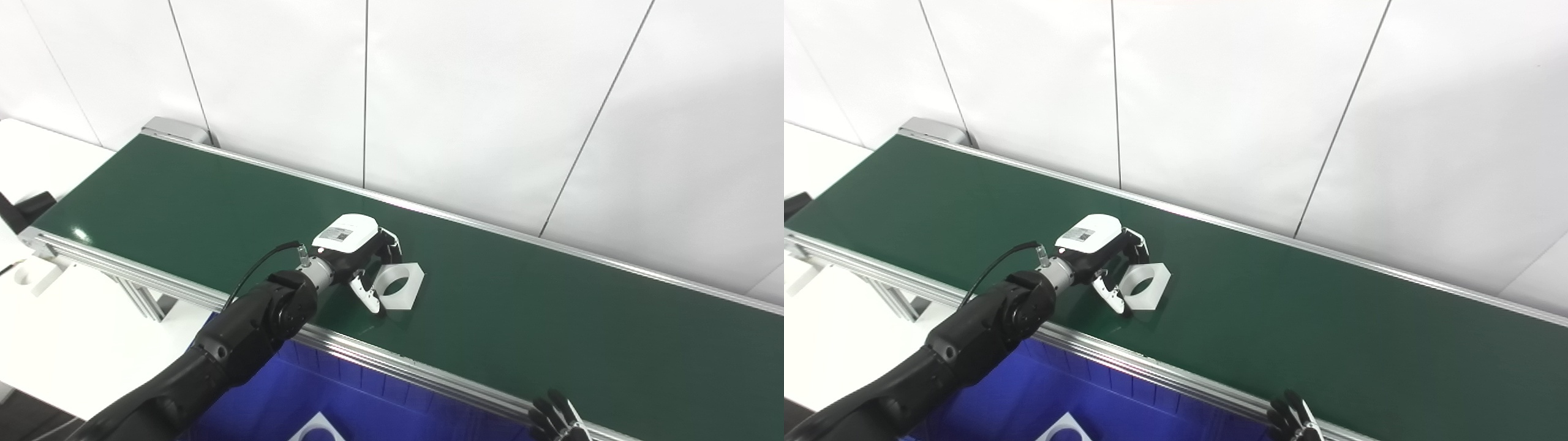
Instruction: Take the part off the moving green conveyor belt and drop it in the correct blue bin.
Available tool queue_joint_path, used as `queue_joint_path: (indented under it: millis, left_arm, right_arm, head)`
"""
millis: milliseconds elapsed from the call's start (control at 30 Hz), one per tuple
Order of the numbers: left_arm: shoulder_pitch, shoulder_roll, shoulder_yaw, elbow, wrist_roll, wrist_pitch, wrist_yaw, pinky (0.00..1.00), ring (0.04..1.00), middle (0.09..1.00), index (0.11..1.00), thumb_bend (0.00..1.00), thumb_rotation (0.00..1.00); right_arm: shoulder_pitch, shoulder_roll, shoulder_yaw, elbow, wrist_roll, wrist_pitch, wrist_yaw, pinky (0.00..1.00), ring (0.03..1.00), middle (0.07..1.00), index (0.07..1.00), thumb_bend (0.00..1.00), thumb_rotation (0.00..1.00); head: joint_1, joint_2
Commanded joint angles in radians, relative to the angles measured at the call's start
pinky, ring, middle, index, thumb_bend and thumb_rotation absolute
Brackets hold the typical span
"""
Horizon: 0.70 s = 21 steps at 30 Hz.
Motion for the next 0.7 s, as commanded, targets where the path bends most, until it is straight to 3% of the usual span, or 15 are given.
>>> queue_joint_path:
  millis: [0, 200, 333, 467, 567, 667]
  left_arm:
    - [0.007, 0.033, 0.016, -0.047, 0.012, 0.026, -0.015, 0.62, 0.613, 0.564, 0.469, 0.51, 0.00]
    - [0.036, 0.054, 0.035, -0.209, 0.030, 0.052, -0.064, 0.71, 0.646, 0.557, 0.472, 0.51, 0.00]
    - [0.057, 0.068, 0.059, -0.319, 0.039, 0.059, -0.088, 0.69, 0.620, 0.549, 0.475, 0.52, 0.00]
    - [0.082, 0.076, 0.092, -0.425, 0.039, 0.062, -0.116, 0.74, 0.653, 0.558, 0.461, 0.51, 0.00]
    - [0.102, 0.078, 0.115, -0.482, 0.033, 0.068, -0.135, 0.68, 0.627, 0.553, 0.467, 0.52, 0.00]
    - [0.118, 0.079, 0.136, -0.530, 0.035, 0.066, -0.157, 0.70, 0.636, 0.551, 0.464, 0.52, 0.00]
  right_arm:
    - [-0.003, 0.005, 0.001, -0.032, 0.005, -0.052, 0.013, 0.86, 0.876, 0.889, 0.932, 0.63, 0.28]
    - [0.000, 0.001, -0.001, -0.039, 0.009, -0.047, 0.014, 0.85, 0.875, 0.888, 0.930, 0.64, 0.27]
    - [0.001, -0.001, -0.001, -0.041, 0.003, -0.050, 0.013, 0.85, 0.873, 0.885, 0.925, 0.64, 0.27]
    - [0.003, -0.003, -0.002, -0.044, 0.005, -0.049, 0.014, 0.85, 0.874, 0.885, 0.923, 0.64, 0.27]
    - [0.004, -0.004, -0.001, -0.046, 0.006, -0.052, 0.015, 0.85, 0.873, 0.885, 0.925, 0.64, 0.27]
    - [0.006, -0.004, -0.001, -0.050, -0.002, -0.045, 0.011, 0.84, 0.867, 0.884, 0.924, 0.64, 0.28]
  head:
    - [-0.001, 0.003]
    - [-0.007, 0.010]
    - [-0.011, 0.016]
    - [-0.013, 0.020]
    - [-0.014, 0.023]
    - [-0.014, 0.027]
